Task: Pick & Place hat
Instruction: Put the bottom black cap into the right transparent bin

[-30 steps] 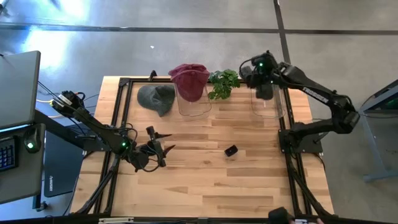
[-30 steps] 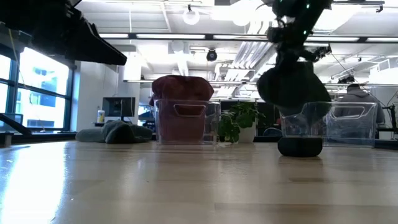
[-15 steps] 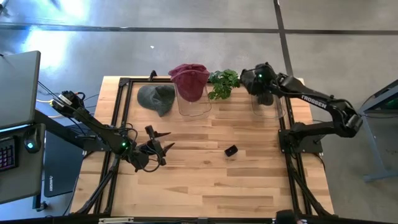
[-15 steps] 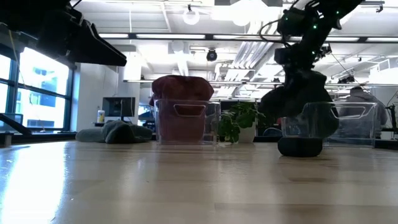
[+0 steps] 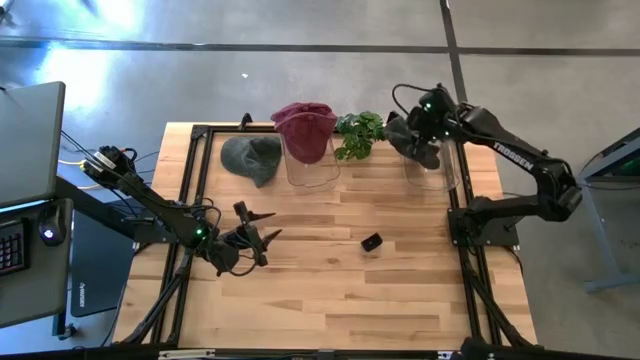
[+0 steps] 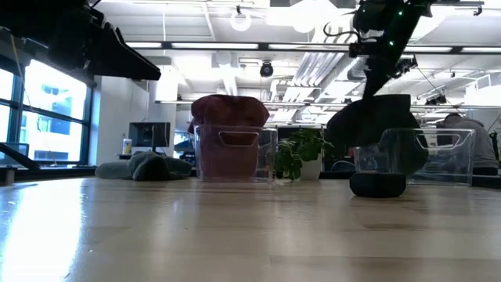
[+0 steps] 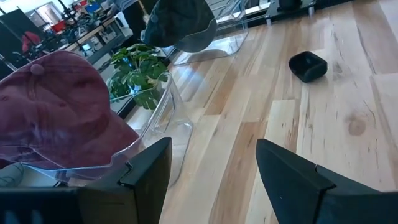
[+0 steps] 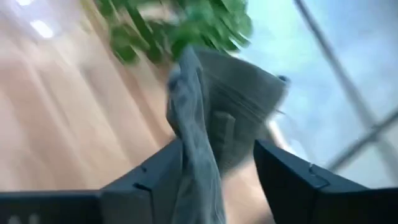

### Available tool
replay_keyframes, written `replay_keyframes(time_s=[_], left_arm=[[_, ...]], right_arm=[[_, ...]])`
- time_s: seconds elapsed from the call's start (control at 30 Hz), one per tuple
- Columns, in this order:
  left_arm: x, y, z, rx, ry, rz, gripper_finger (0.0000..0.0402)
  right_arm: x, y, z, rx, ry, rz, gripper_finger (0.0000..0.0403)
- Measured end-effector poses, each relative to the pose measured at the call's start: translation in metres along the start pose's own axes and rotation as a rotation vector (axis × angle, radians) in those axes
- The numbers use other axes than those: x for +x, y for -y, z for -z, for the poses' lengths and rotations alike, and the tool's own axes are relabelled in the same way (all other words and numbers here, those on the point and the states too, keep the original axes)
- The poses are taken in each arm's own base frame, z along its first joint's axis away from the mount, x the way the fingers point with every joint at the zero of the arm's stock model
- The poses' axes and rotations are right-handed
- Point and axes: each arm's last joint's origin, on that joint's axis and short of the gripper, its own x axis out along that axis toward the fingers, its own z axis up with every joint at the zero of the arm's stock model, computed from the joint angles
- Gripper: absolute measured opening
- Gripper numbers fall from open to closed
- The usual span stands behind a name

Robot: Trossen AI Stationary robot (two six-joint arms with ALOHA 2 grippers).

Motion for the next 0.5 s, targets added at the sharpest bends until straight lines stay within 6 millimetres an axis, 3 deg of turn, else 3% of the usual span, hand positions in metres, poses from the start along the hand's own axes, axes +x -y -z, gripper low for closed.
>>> replay_keyframes(time_s=[0.13, 0.27, 0.5], left_arm=[[0.0, 0.0, -0.001, 0.007, 0.006, 0.007, 0.0227], [0.0, 0.0, -0.002, 0.003, 0.01, 0.009, 0.0227], [0.009, -0.004, -0.002, -0.024, -0.013, 0.035, 0.0227]], right_arm=[[0.009, -0.005, -0.011, 0.12, 0.003, -0.08, 0.0237], [0.025, -0.021, -0.032, 0.074, -0.013, -0.096, 0.0283], [0.059, -0.053, -0.071, 0.038, -0.215, 0.102, 0.0312]])
